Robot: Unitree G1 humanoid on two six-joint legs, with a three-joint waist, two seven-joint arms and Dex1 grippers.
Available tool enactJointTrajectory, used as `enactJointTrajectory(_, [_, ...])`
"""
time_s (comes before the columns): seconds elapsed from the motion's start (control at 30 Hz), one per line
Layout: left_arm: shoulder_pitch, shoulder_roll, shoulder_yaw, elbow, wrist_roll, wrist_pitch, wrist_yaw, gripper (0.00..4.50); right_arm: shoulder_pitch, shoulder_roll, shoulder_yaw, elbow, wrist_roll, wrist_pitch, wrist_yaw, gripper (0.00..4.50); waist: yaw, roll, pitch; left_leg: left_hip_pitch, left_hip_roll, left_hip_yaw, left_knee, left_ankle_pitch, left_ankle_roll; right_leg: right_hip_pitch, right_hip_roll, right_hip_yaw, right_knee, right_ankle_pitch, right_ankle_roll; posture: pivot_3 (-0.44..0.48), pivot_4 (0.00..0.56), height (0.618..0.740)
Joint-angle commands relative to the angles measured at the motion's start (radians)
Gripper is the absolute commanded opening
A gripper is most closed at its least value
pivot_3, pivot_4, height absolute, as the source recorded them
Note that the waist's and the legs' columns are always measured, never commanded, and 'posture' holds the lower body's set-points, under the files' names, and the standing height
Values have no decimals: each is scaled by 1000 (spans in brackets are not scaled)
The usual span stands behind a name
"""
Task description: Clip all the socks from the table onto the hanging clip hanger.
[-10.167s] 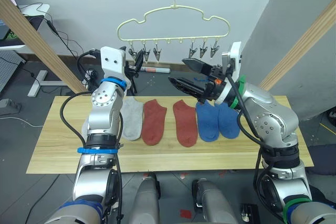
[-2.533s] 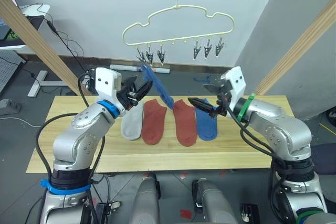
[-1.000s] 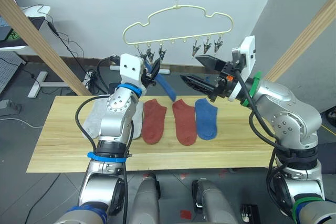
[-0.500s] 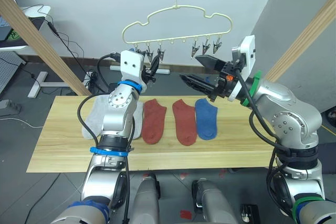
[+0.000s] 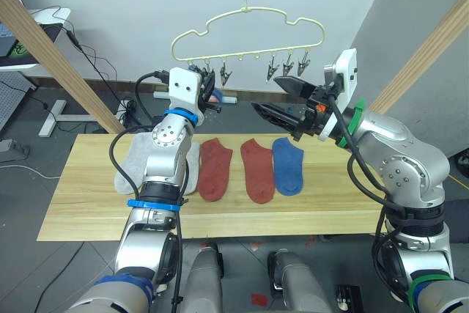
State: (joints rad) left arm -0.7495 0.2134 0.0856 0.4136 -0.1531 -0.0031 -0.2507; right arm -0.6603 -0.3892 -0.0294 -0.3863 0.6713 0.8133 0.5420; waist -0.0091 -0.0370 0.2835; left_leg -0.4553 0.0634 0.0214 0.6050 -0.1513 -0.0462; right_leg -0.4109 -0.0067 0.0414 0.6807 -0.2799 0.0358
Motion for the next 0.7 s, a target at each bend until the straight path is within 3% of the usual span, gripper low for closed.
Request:
enactJointTrajectory(0.03, [-26, 0, 9, -8, 5, -28, 2, 1088, -17, -7, -34, -27, 22, -10, -7, 4500, -1, 0, 0, 0, 0, 0, 0, 0, 0, 0, 0, 0, 0, 0, 0, -20, 257, 740])
enactJointTrajectory(0.7, [-58, -9, 5, 45, 10, -52, 8, 1088, -14, -8, -31, -34, 39, -4, -31, 4500, -2, 0, 0, 0, 0, 0, 1, 0, 0, 0, 0, 0, 0, 0, 0, -25, 260, 740])
